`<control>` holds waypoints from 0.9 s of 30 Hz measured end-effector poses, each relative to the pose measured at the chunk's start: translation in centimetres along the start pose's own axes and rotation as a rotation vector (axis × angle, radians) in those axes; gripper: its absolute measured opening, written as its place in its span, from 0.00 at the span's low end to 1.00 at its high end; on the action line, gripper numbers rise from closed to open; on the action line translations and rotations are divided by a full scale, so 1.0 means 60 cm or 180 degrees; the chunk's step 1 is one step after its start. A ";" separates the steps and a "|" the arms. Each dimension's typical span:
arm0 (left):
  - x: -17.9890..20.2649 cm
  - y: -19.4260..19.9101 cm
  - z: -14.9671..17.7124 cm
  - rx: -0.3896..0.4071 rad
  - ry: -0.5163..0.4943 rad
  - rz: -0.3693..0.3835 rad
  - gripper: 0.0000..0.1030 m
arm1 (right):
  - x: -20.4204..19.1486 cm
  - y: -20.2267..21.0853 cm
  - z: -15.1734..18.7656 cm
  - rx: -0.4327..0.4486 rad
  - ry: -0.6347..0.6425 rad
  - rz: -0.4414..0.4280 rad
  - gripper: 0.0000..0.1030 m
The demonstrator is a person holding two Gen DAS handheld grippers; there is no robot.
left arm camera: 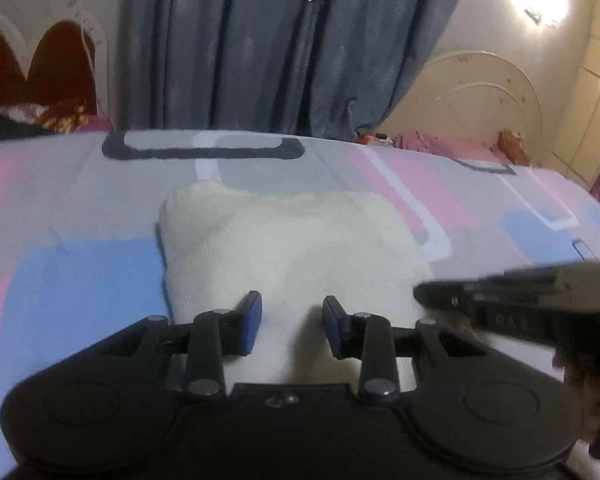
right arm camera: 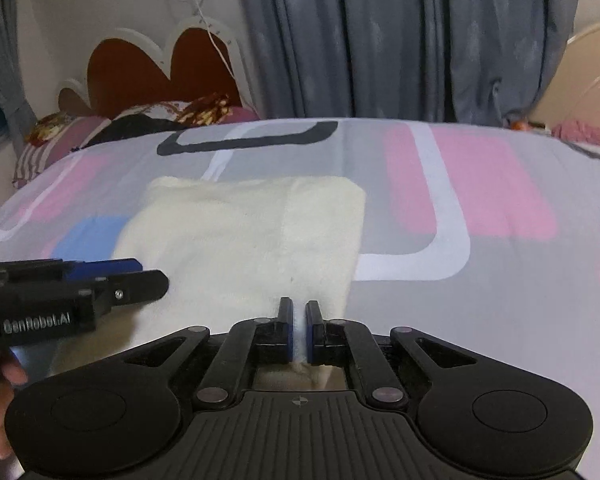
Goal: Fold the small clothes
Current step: 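Release the sweater and smooth the folded bundle with both tools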
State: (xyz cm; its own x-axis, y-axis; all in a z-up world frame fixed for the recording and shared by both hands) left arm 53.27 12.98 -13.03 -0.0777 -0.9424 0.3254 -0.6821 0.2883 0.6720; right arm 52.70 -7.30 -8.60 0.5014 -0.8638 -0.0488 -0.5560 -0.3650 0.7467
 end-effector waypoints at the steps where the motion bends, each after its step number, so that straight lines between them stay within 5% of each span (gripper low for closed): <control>1: 0.002 0.022 0.009 0.0055 -0.0042 0.0010 0.34 | -0.002 0.010 -0.002 0.0018 0.0021 0.0035 0.04; 5: 0.021 0.060 0.070 0.0013 -0.0184 0.0056 0.36 | -0.028 0.074 0.031 0.0118 0.0130 -0.0112 0.04; 11: 0.015 0.105 0.165 -0.0065 -0.0292 -0.0074 0.36 | -0.075 0.117 0.154 -0.0203 0.0140 -0.0094 0.04; 17: 0.017 0.137 0.183 -0.0045 -0.0196 -0.0157 0.37 | -0.106 0.177 0.172 -0.0009 0.0164 -0.0009 0.04; 20: 0.017 0.131 0.183 -0.0055 -0.0167 -0.0213 0.37 | -0.101 0.140 0.206 -0.0344 0.0016 -0.0006 0.03; 27: 0.026 0.181 0.187 0.0026 -0.0017 -0.0278 0.36 | -0.094 0.184 0.203 -0.0100 -0.0311 -0.0035 0.03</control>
State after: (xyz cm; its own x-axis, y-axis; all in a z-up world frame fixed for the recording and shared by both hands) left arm 37.58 12.76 -12.68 -0.0214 -0.9648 0.2623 -0.6923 0.2035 0.6923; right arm 35.67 -10.70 -8.19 0.4395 -0.8901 -0.1206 -0.5290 -0.3649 0.7662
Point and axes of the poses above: each gripper's, at about its wrist camera, not at the fingertips, and y roughly against the way its jaws point, x to its right, z to its underside, the point moved 6 cm from there along -y, roughly the way its jaws point, and after that the axes turned 14 degrees about y, right-handed, at the moved point
